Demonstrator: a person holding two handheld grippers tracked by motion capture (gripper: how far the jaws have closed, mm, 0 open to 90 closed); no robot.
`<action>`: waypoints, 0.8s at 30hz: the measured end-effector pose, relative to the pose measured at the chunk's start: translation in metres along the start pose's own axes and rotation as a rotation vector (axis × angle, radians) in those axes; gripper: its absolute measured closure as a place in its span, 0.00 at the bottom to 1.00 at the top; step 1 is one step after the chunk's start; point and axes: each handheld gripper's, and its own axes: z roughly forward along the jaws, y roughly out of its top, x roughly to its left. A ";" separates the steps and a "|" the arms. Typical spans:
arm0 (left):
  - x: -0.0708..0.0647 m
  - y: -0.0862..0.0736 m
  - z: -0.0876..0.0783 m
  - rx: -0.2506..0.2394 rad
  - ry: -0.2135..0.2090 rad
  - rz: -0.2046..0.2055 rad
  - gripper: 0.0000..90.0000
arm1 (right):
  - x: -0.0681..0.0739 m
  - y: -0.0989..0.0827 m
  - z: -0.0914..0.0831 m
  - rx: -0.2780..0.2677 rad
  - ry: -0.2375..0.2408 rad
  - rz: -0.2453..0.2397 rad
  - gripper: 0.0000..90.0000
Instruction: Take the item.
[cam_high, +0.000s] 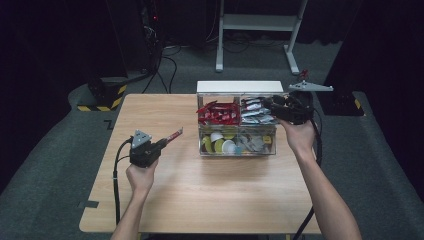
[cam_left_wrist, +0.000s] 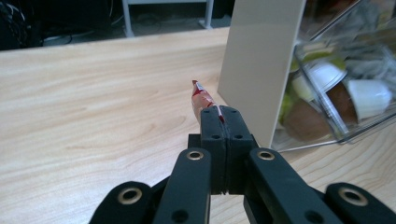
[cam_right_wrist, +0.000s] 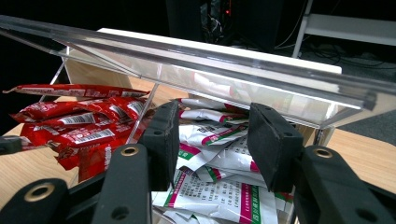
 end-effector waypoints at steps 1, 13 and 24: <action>0.001 -0.002 0.003 0.011 0.002 -0.003 1.00 | 0.000 0.000 0.000 0.000 0.000 -0.001 0.60; 0.003 -0.023 0.023 0.047 0.017 -0.011 1.00 | 0.000 -0.001 0.000 -0.003 -0.001 -0.005 0.60; 0.003 -0.038 0.036 0.146 0.013 -0.013 0.99 | 0.000 -0.001 -0.001 -0.008 -0.001 -0.002 0.60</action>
